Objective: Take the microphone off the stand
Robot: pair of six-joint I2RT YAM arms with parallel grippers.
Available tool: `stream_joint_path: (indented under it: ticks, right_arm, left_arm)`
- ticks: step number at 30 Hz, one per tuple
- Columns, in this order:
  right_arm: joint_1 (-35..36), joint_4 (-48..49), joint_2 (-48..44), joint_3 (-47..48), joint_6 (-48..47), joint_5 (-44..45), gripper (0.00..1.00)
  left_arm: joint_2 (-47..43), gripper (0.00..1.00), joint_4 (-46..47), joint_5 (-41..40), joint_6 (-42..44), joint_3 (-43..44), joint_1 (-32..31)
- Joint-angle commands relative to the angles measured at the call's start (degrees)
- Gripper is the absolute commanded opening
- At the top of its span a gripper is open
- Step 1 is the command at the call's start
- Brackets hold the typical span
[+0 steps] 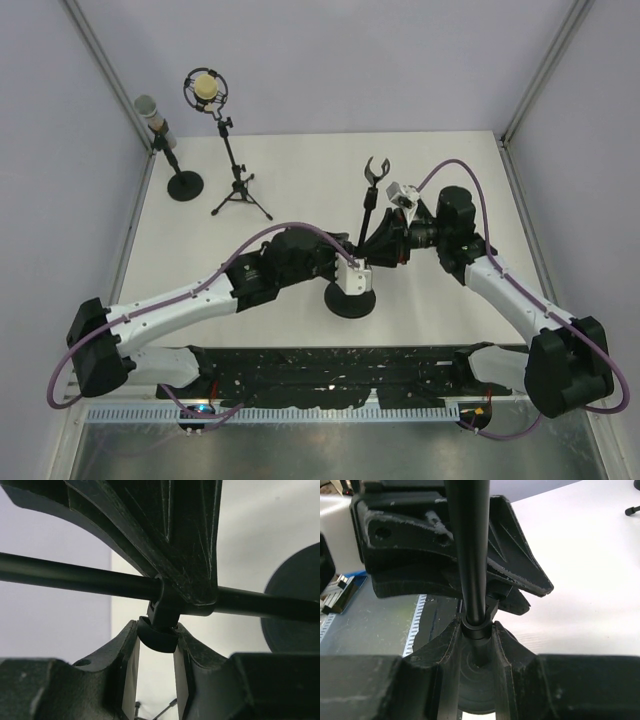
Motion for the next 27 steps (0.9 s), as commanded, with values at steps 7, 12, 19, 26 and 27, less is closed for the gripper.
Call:
stream_joint_path:
  ticks: [7,12,19,26,27]
  right_arm:
    - [-0.4,-7.2,-3.8,3.9,-10.4,-1.3,0.05]
    - [-0.4,-11.6,-5.0,4.7,-15.0,-1.0,0.05]
    - [-0.9,-6.6,-5.6,4.2,-9.2,-2.1,0.05]
    - [-0.8,-2.1,-4.1,4.2,-2.9,-1.9,0.05]
    - [-0.9,-1.7,-3.7,4.2,-2.2,-1.8,0.06]
  left_arm:
    - [-1.7,0.32,-24.9,38.0,-13.7,12.3,8.0]
    - [0.2,0.35,-25.6,45.0,-20.2,14.9,9.7]
    - [-2.4,0.64,-15.5,33.0,-22.4,9.1,9.7]
    - [-4.2,0.7,-8.3,21.5,-20.1,5.9,9.3]
    - [-4.2,0.7,-7.8,20.1,-19.6,6.2,9.2]
